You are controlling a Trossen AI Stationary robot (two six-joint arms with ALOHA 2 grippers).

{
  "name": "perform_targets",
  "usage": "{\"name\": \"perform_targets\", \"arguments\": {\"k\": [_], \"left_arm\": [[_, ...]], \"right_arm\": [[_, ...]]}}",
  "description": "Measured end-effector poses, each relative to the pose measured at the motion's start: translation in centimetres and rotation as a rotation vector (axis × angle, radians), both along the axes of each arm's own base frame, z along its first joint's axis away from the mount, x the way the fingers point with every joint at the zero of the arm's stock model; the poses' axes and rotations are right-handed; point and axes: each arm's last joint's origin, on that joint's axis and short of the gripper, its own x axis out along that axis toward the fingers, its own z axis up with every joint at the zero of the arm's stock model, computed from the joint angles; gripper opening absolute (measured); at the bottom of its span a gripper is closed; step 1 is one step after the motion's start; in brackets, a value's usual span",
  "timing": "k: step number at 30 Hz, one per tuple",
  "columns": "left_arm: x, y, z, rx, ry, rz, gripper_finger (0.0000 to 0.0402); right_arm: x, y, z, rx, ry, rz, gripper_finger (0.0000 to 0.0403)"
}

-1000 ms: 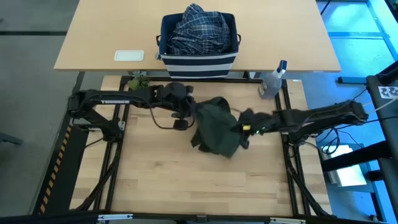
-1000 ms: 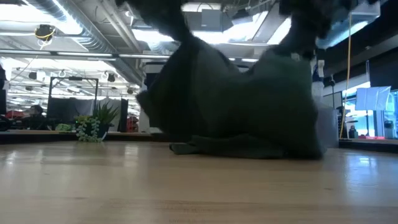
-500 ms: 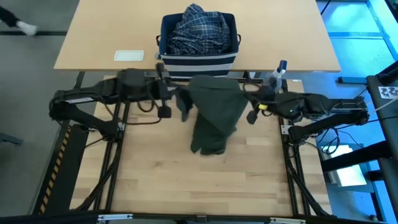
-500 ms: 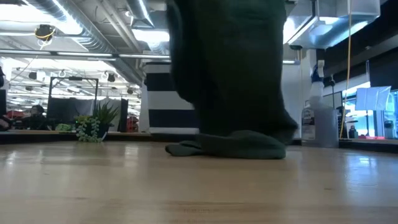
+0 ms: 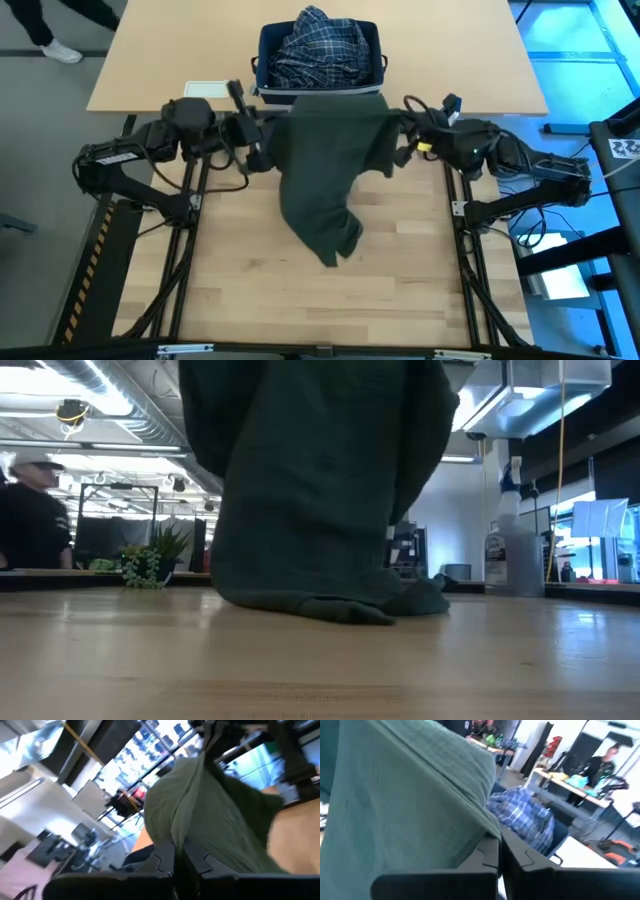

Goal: Fold Laundry from Bin
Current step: Fold the green polo shirt

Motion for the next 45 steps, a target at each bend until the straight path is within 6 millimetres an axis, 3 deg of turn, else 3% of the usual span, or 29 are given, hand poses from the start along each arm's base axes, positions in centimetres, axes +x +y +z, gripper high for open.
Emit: {"name": "perform_targets", "arguments": {"k": [19,30,38,45], "left_arm": [[-1.4,4.1,2.9,0.285,-0.066,0.218,0.0000],[-2.4,5.5,3.9,0.389,-0.044,0.291,0.0000],[-3.5,5.2,7.0,0.508,-0.136,0.200,0.0000],[-3.5,4.6,8.1,0.577,-0.119,0.191,0.0000]], "right_arm": [[1.3,-4.4,6.0,-0.230,-0.010,-0.059,0.0000],[2.1,-5.8,8.9,-0.319,0.015,-0.115,0.0000],[0.4,-6.0,11.3,-0.367,-0.058,-0.083,0.0000],[0.2,-5.9,11.7,-0.390,-0.060,-0.064,0.0000]]}}
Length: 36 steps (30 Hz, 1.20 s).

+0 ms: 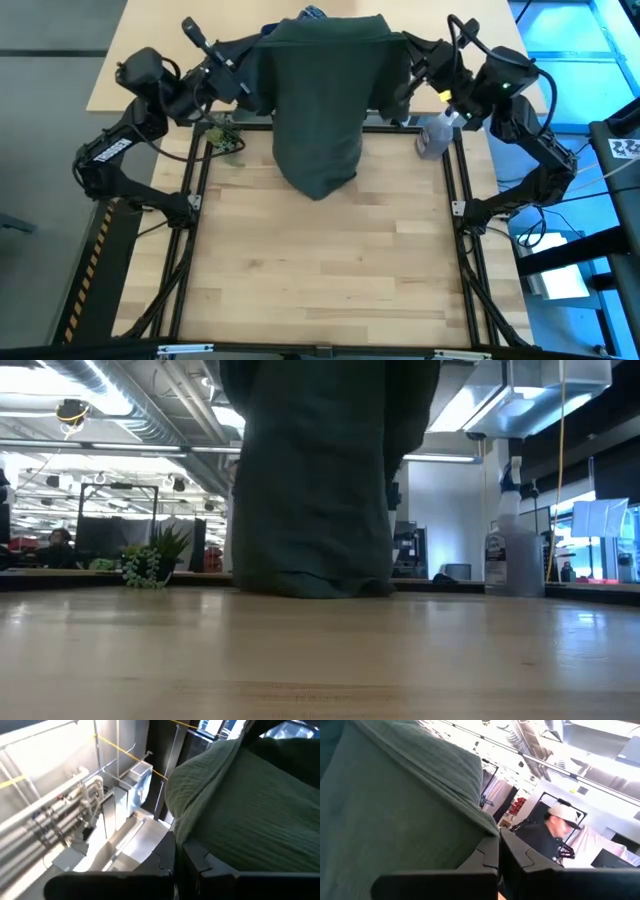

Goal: Fold Laundry from Bin
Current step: Fold the green polo shirt

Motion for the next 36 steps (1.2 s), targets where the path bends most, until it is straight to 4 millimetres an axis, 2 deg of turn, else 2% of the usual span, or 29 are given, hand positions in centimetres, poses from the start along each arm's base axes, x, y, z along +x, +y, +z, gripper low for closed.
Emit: {"name": "perform_targets", "arguments": {"k": [5,10,15,18,22,27,32,36], "left_arm": [[0.6,0.3,0.3,0.017,0.021,0.017,0.0000],[1.3,-0.4,-0.8,-0.048,0.116,-0.025,0.0000],[1.9,-3.4,-2.0,-0.148,0.214,-0.118,0.0000],[2.2,-6.0,-3.1,-0.221,0.299,-0.176,0.0000],[3.2,-9.8,-5.9,-0.284,0.405,-0.237,0.0000],[4.2,-14.9,-10.8,-0.342,0.484,-0.284,0.0000],[4.4,-19.5,-16.8,-0.474,0.503,-0.394,0.0000],[4.0,-21.7,-21.8,-0.586,0.499,-0.434,0.0000]], "right_arm": [[-0.1,0.0,0.2,-0.004,-0.013,-0.003,0.0000],[-0.7,0.5,-0.4,0.044,0.051,0.013,0.0000],[-1.3,2.7,-1.7,0.144,0.093,0.096,0.0000],[-1.4,4.7,-3.3,0.203,0.133,0.156,0.0000],[-1.4,7.6,-7.2,0.263,0.173,0.189,0.0000],[-1.7,11.6,-14.1,0.372,0.197,0.244,0.0000],[-2.4,15.9,-20.5,0.496,0.247,0.392,0.0000],[-3.0,19.0,-24.9,0.607,0.348,0.527,0.0000]]}}
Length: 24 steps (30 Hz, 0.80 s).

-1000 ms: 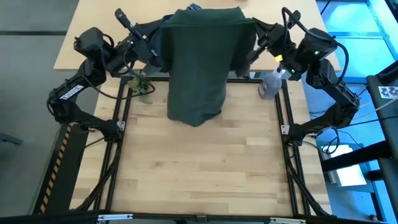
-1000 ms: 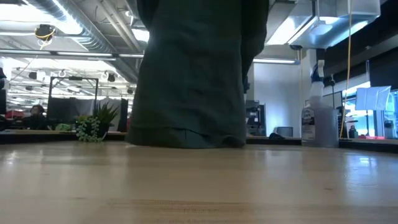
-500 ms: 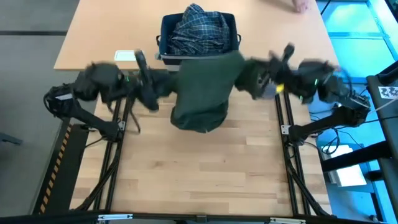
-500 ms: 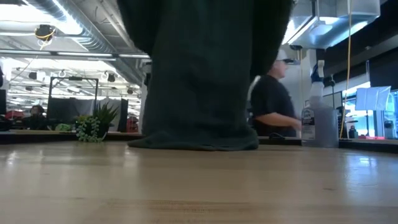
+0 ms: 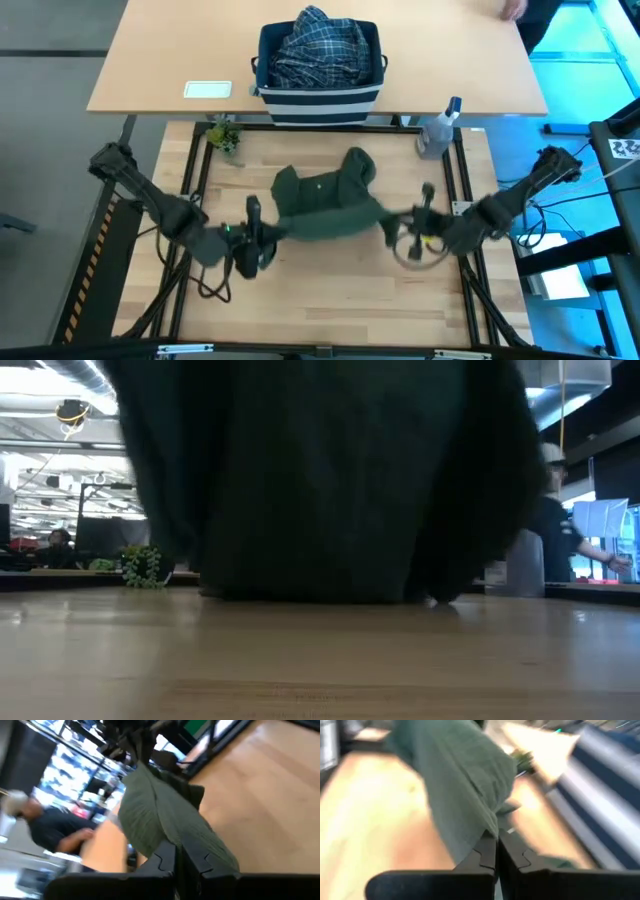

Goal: Fold Laundry from Bin
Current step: Fold the green polo shirt

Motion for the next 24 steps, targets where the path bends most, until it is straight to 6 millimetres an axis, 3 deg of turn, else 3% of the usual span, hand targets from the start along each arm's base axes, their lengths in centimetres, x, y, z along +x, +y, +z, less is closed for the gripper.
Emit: {"name": "perform_targets", "arguments": {"k": [9,17,20,24], "left_arm": [[0.3,-1.8,-8.0,-0.336,0.094,-0.046,0.0014],[2.4,-4.2,-13.4,-0.593,0.321,-0.079,0.0097],[2.8,-4.7,-14.8,-0.644,0.374,-0.062,0.0121],[2.9,-4.3,-14.5,-0.546,0.300,-0.011,0.0134]], "right_arm": [[-0.1,3.6,-6.9,0.274,0.253,0.136,0.0012],[1.3,5.9,-9.8,0.407,0.443,0.282,0.0109],[1.6,6.4,-10.5,0.449,0.493,0.303,0.0149],[1.7,6.1,-10.7,0.354,0.468,0.278,0.0184]]}}
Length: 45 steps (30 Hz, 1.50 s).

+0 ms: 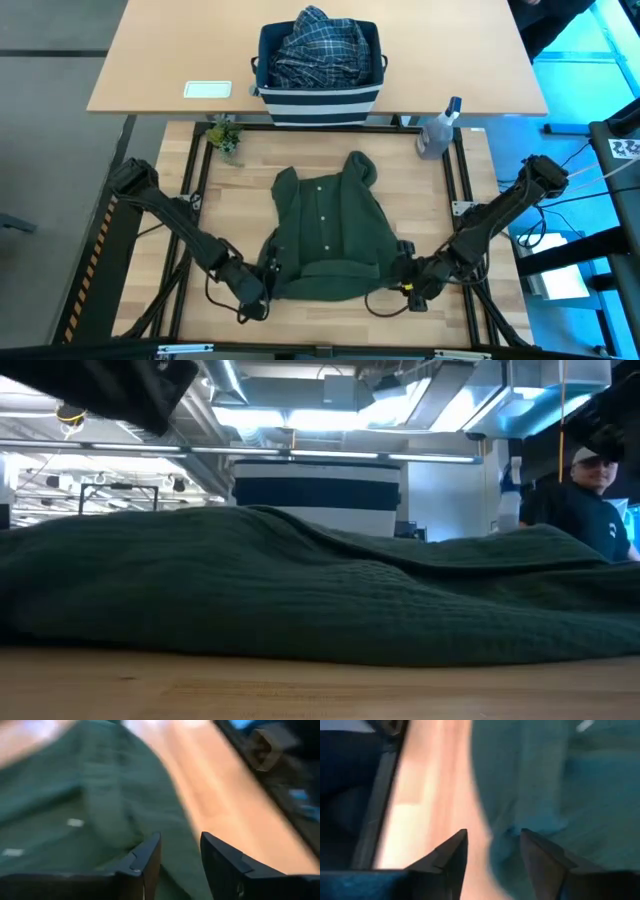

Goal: Fold Laundry from Bin
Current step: Fold the green polo shirt

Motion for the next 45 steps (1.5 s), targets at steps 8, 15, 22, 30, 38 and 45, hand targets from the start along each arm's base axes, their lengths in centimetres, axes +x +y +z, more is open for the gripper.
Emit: {"name": "perform_targets", "arguments": {"k": [8,15,22,30,38,45], "left_arm": [[2.0,3.8,0.6,0.105,-0.046,0.154,0.0129],[4.2,5.6,-2.5,0.045,0.067,0.161,0.0113],[5.7,5.4,-5.1,-0.034,0.099,0.108,0.0106],[5.6,2.5,-4.4,-0.171,0.035,-0.091,0.0106],[4.0,-0.6,-4.2,-0.333,0.083,-0.196,0.0106],[4.1,-0.4,-4.2,-0.236,0.025,-0.108,0.0106]], "right_arm": [[2.2,-4.6,-0.4,-0.185,-0.004,-0.239,0.0176],[4.6,-5.7,-2.0,-0.129,0.056,-0.157,0.0143],[5.7,-4.7,-3.5,-0.046,0.084,-0.050,0.0136],[5.1,-1.6,-3.4,0.084,0.066,0.114,0.0136],[2.8,2.1,-3.2,0.244,0.141,0.237,0.0136],[2.1,2.4,-3.2,0.147,0.104,0.204,0.0136]]}}
